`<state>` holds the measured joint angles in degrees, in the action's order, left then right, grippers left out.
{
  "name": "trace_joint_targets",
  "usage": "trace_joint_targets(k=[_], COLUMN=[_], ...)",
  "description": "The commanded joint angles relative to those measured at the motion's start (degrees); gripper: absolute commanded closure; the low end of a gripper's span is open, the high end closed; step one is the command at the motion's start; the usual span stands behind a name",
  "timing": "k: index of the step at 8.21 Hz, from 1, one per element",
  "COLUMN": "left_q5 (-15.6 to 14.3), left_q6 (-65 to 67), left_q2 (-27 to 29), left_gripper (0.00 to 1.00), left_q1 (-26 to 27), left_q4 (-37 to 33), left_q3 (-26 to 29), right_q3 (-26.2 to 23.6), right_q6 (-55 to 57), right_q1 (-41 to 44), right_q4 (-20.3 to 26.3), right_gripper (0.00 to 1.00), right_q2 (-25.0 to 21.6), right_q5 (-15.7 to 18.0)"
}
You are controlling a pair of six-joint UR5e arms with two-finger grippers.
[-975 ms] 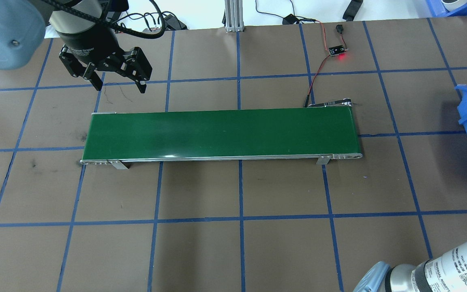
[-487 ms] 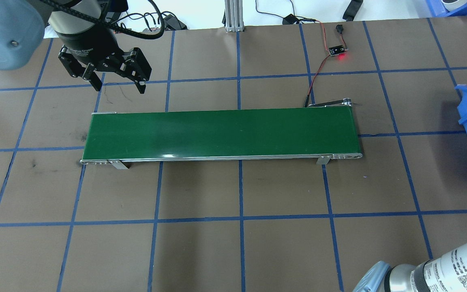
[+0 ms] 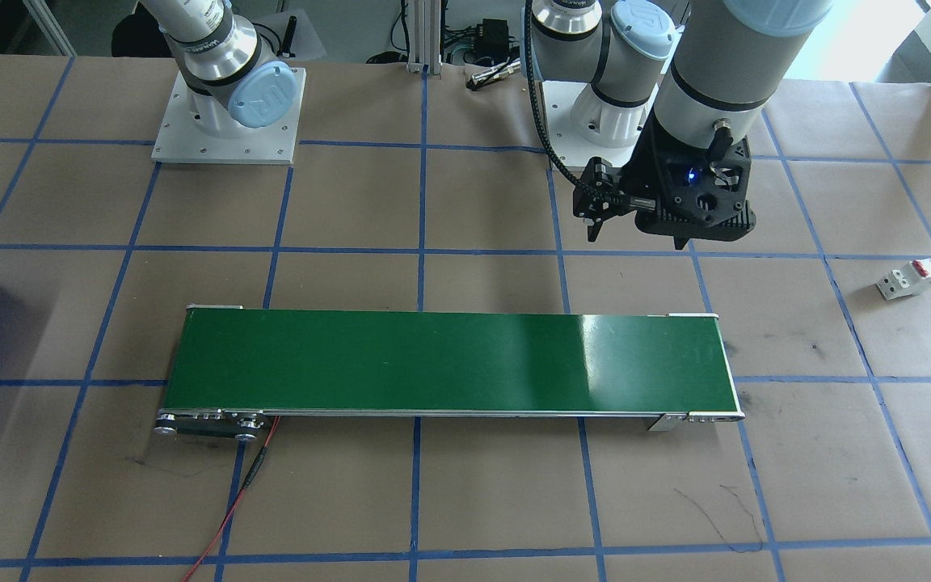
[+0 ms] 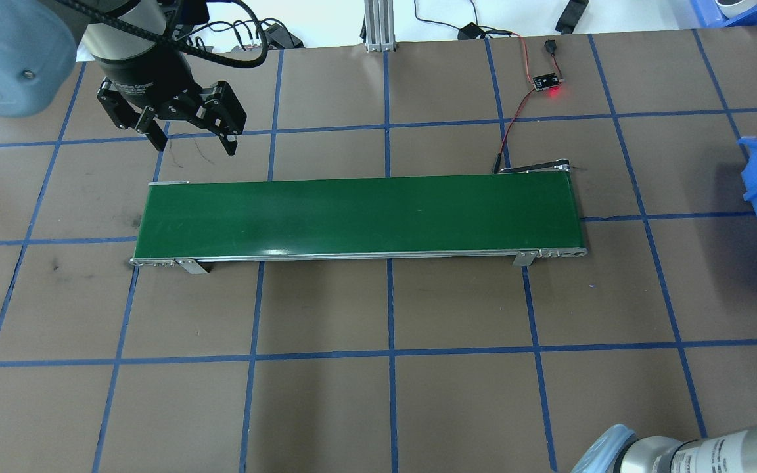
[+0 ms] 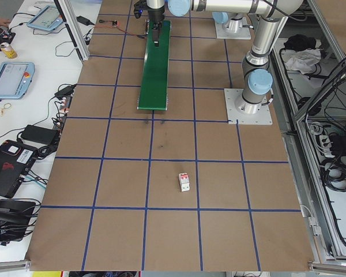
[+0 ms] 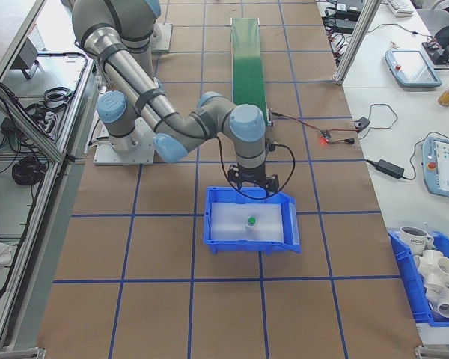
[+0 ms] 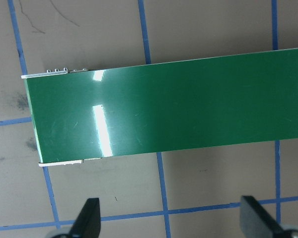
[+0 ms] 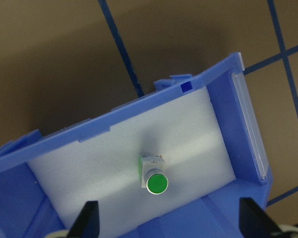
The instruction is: Move button from left to right
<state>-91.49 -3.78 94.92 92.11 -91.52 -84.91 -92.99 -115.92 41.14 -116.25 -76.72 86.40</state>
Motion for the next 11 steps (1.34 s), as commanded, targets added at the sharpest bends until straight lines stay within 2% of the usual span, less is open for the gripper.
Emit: trace_joint_targets(k=[1, 2, 4, 7, 11], left_q5=[0.1, 0.1, 0.1, 0.1, 0.0], left_q6=[-0.3, -0.5, -0.3, -0.6, -0.7], left_q2=[0.0, 0.0, 0.0, -0.1, -0.1], left_gripper=[0.00, 0.00, 0.00, 0.00, 0.00], left_q1=[0.0, -0.2, -0.4, -0.6, -0.6], left_q4=[0.3, 0.3, 0.4, 0.4, 0.4], left_q3=[-0.2, -0.3, 0.1, 0.0, 0.3], right_q3=[0.5, 0.9, 1.0, 2.1, 2.3], right_q6=[15.5, 21.3, 34.7, 66.3, 102.1], right_q1=[3.9, 7.1, 15.3, 32.4, 49.9], right_q4=[13.0, 16.3, 18.4, 23.2, 24.0], right_gripper=[0.00, 0.00, 0.00, 0.00, 0.00], right_q2=[-11.8, -14.4, -15.9, -16.9, -16.5], right_q5=[-0.9, -1.0, -0.8, 0.0, 1.6])
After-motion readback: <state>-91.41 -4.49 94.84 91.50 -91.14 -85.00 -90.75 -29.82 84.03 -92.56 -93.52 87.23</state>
